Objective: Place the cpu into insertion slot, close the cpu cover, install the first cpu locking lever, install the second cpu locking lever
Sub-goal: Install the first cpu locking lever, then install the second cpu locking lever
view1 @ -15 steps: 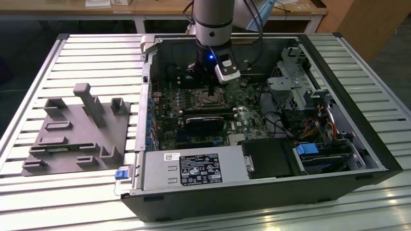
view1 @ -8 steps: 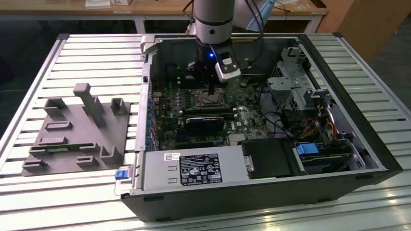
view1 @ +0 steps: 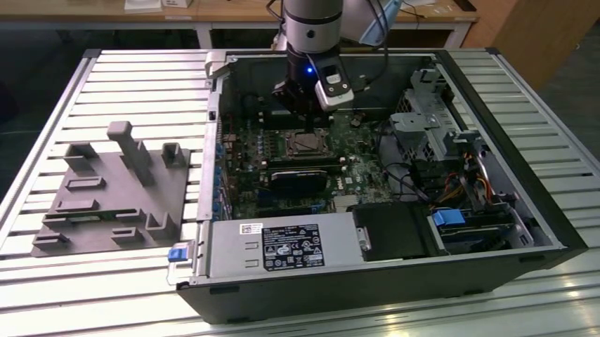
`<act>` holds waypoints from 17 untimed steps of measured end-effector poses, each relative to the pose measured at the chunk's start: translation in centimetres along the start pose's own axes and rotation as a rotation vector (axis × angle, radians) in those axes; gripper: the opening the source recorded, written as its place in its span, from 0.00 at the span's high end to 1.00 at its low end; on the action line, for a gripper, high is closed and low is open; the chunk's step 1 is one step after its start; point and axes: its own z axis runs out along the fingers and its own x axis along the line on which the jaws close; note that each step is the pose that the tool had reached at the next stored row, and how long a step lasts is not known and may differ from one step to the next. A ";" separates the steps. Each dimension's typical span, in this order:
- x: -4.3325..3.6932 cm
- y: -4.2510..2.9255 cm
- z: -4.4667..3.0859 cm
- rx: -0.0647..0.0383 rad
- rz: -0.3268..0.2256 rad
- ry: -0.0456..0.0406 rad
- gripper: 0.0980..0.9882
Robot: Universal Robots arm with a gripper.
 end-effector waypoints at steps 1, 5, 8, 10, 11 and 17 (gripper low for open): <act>0.00 0.00 0.00 0.000 0.000 0.0000 1.00; 0.00 0.00 -0.05 0.000 0.000 0.0000 1.00; 0.00 0.00 -0.06 0.000 0.000 0.0000 1.00; 0.00 0.00 -0.06 0.000 0.000 0.0000 1.00; 0.00 -0.01 -0.07 0.000 0.000 0.0000 1.00; -0.12 -0.46 -0.08 0.000 0.000 0.0000 1.00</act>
